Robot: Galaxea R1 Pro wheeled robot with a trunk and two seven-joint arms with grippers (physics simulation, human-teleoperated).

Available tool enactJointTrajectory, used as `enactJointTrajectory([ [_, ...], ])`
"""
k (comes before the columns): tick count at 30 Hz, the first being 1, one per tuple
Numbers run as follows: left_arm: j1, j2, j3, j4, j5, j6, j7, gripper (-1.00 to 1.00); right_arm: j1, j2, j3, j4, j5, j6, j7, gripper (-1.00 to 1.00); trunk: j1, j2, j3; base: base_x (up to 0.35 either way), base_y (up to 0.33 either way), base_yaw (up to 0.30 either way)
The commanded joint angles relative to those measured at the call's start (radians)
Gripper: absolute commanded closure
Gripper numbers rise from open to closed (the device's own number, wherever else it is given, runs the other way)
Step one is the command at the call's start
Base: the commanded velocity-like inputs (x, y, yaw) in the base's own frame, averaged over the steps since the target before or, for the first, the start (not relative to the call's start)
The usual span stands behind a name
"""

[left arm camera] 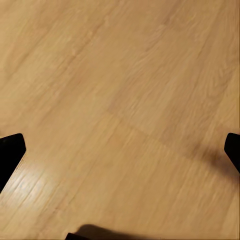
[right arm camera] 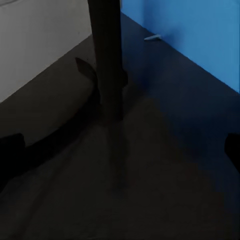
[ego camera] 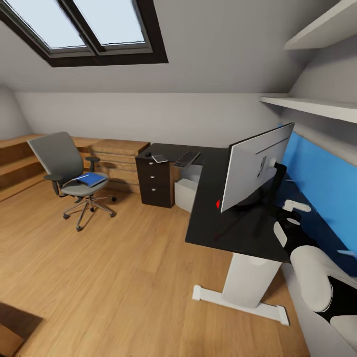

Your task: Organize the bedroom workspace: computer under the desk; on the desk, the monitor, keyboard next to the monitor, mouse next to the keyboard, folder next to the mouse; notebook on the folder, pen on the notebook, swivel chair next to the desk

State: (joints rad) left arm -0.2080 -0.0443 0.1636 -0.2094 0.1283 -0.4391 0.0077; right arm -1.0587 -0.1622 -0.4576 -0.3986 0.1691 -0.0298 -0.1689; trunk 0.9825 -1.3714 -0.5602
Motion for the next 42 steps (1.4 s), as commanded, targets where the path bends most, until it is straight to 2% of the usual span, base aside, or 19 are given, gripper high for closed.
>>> enactJointTrajectory([
  [1, -0.001, 0.0, -0.001, 0.001, 0.007, -0.003, 0.0, -1.0, -0.001, 0.001, -0.007, 0.002, 0.01, -0.005, 0.001, -1.0, 0.0, -0.001, -0.001, -0.114, 0.23, 0.0],
  [17, -0.001, -0.001, -0.001, 0.001, 0.007, -0.003, 0.0, -1.0, 0.0, 0.001, -0.007, 0.042, 0.002, -0.015, 0.001, -1.0, 0.0, -0.001, -0.001, -0.16, 0.201, 0.0],
  [20, -0.001, -0.002, -0.001, 0.001, 0.007, -0.003, 0.0, -1.0, 0.002, 0.001, -0.007, 0.046, -0.04, -0.015, 0.0, -1.0, 0.0, -0.001, -0.001, -0.021, 0.018, 0.0],
  [21, -0.001, -0.002, -0.001, 0.001, 0.007, -0.003, 0.0, -1.0, 0.003, 0.001, -0.007, 0.047, -0.084, -0.014, 0.001, -1.0, 0.0, -0.001, -0.001, -0.008, 0.007, 0.0],
  [29, -0.001, -0.002, -0.001, 0.001, 0.007, -0.003, 0.0, -1.0, 0.003, 0.0, -0.007, 0.049, -0.236, -0.009, 0.0, -1.0, 0.0, -0.001, -0.001, -0.003, 0.003, 0.0],
  [35, -0.001, -0.004, -0.001, 0.002, 0.008, -0.003, 0.0, -1.0, 0.008, 0.001, -0.007, 0.049, -0.272, 0.007, 0.002, -1.0, 0.0, -0.001, -0.001, 0.0, 0.0, 0.0],
  [42, -0.001, -0.005, -0.001, 0.004, 0.007, -0.003, 0.001, -1.0, 0.026, 0.024, -0.007, 0.026, -0.282, 0.006, 0.013, -1.0, 0.0, -0.001, -0.001, 0.0, 0.0, 0.0],
])
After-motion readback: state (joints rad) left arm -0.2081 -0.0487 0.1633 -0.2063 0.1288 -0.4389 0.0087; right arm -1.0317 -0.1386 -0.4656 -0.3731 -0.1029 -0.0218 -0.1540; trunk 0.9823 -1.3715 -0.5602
